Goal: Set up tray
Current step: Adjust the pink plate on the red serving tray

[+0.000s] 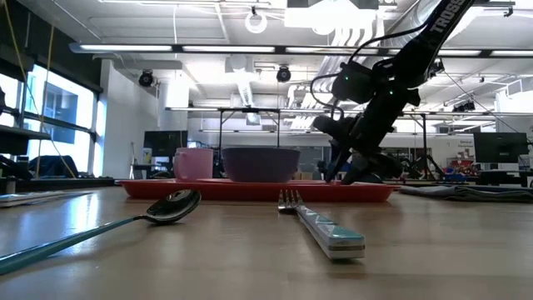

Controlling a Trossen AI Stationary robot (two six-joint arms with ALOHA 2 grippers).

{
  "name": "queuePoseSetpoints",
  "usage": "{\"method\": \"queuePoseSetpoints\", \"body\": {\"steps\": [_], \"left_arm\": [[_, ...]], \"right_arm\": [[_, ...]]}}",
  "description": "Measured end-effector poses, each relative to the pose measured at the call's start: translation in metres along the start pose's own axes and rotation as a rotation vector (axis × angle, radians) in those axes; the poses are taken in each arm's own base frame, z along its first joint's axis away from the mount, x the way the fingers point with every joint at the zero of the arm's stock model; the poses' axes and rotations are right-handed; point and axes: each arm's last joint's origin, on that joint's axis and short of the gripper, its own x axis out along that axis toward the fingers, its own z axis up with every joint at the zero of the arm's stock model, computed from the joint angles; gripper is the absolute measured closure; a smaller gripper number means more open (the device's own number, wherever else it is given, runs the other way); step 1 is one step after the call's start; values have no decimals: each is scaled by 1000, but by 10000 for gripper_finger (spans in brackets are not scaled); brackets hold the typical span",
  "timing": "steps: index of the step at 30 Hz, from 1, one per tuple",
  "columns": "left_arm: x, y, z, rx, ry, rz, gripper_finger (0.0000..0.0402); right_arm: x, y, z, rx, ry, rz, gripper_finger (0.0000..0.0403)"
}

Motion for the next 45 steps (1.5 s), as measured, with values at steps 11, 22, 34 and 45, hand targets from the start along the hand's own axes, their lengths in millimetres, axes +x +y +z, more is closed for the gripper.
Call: {"method": "queuePoseSetpoints", "body": {"steps": [11, 22, 34, 45], "left_arm": [[0, 1, 0, 0, -10, 25, 250], [0, 1, -1, -32, -1, 29, 250], [0, 2, -2, -26, 13, 47, 250], [0, 3, -2, -25, 8, 56, 250]], "right_arm": [[1, 19, -12, -79, -18, 81, 265], [-17, 18, 2, -74, -74, 87, 265], [-51, 56, 71, -321, -12, -198, 316], [12, 41, 93, -192, 210, -183, 371]]}}
